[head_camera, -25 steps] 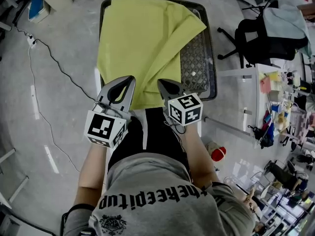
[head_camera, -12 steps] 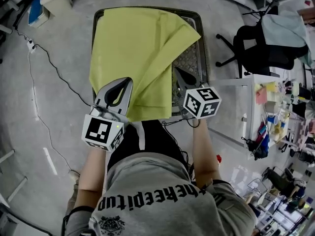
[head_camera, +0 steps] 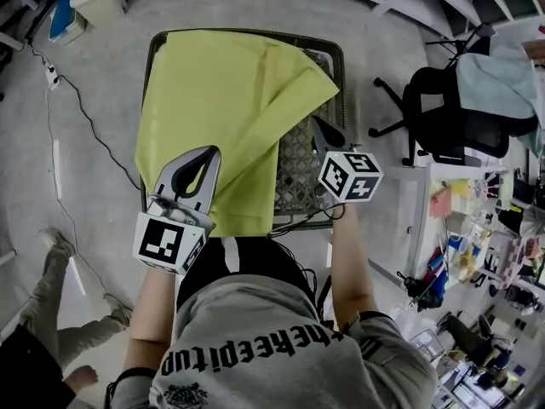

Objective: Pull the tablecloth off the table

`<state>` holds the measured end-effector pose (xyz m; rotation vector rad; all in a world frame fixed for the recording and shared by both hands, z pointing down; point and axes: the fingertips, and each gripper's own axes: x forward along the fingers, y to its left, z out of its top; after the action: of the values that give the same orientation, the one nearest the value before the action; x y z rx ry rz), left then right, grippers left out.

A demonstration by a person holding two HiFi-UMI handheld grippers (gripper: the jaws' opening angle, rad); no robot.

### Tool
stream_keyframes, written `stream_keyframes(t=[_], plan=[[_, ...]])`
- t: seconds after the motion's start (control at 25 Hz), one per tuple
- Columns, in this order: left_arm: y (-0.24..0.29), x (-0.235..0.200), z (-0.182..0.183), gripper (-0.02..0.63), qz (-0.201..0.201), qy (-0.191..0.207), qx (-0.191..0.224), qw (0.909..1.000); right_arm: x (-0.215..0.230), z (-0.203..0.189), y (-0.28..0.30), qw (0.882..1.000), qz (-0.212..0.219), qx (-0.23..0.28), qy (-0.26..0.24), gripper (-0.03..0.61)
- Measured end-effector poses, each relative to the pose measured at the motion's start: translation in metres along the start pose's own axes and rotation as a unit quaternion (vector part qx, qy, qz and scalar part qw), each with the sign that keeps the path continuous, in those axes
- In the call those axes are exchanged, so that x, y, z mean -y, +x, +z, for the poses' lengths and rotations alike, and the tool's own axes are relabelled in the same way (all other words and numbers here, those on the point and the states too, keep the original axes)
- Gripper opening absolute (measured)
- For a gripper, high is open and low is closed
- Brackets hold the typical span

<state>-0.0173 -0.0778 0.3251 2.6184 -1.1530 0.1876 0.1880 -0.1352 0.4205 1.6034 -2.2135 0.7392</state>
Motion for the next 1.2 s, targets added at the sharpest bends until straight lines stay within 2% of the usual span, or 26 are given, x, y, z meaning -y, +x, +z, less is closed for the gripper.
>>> stream_keyframes(t=[0.28, 0.6, 0.96, 1.2], plan=[[0.026, -0.007, -0.004, 0.014, 0.028, -0.006, -0.013, 0.9995, 0.049, -0.007, 0.042, 0.999, -0.006, -0.030, 0.016, 0.019], [0.048, -0.011, -0.011, 0.014, 0.042, -0.013, -0.029, 0.9986, 0.100, -0.036, 0.075, 0.995, -0.036, -0.067, 0.057, 0.094], [0.062, -0.013, -0.023, 0.014, 0.048, -0.018, -0.050, 0.9974, 0.134, -0.074, 0.096, 0.983, -0.061, -0.096, 0.143, 0.147], [0.067, -0.018, -0.029, 0.014, 0.055, -0.022, -0.057, 0.9966, 0.146, -0.093, 0.109, 0.974, -0.074, -0.109, 0.185, 0.158]])
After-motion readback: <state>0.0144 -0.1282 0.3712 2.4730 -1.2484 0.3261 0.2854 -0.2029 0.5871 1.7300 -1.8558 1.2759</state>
